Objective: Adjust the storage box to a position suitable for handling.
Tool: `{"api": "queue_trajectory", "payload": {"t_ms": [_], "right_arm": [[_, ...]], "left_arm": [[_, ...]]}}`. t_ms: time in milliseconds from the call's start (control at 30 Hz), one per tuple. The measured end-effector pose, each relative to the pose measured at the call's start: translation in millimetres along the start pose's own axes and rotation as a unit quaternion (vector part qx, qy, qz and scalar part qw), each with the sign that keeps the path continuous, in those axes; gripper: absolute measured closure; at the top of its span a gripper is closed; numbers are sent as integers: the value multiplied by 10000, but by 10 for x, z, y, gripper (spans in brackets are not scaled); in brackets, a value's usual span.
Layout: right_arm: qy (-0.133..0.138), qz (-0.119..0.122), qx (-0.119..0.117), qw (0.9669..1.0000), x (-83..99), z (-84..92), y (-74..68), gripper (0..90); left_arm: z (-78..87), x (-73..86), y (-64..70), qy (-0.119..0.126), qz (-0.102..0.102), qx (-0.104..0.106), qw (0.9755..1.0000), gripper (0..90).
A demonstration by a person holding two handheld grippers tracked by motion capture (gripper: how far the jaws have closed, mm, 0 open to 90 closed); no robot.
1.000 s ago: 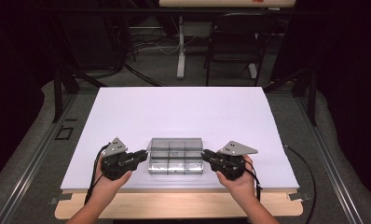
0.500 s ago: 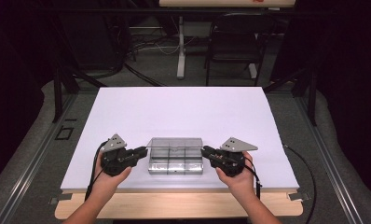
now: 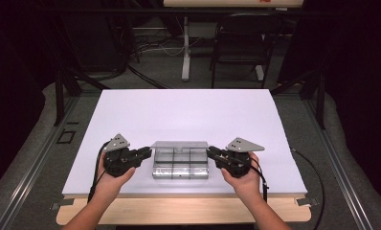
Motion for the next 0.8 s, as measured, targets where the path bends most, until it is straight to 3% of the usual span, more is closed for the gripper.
{"api": "queue_trajectory", "payload": {"t_ms": [267,800], "right_arm": [[66,-77,38,9999,-23,-33,41,792],[105,9,113,9999,-96,-95,94,794]], "left_arm": [[-51,-39,-37,38,-53,-65,10000,798],[-101,-123,-86,108,-29,-97,9999,800]]}}
Point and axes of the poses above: each handheld gripper's, and its own axes: z roughly backward along the jaws, x roughly out of its underside, y roughly to its right, the point moved 8 cm from there along -z, roughly forward along the jaws, and after that the axes turned 12 degrees about y, right-handed, at the moved point
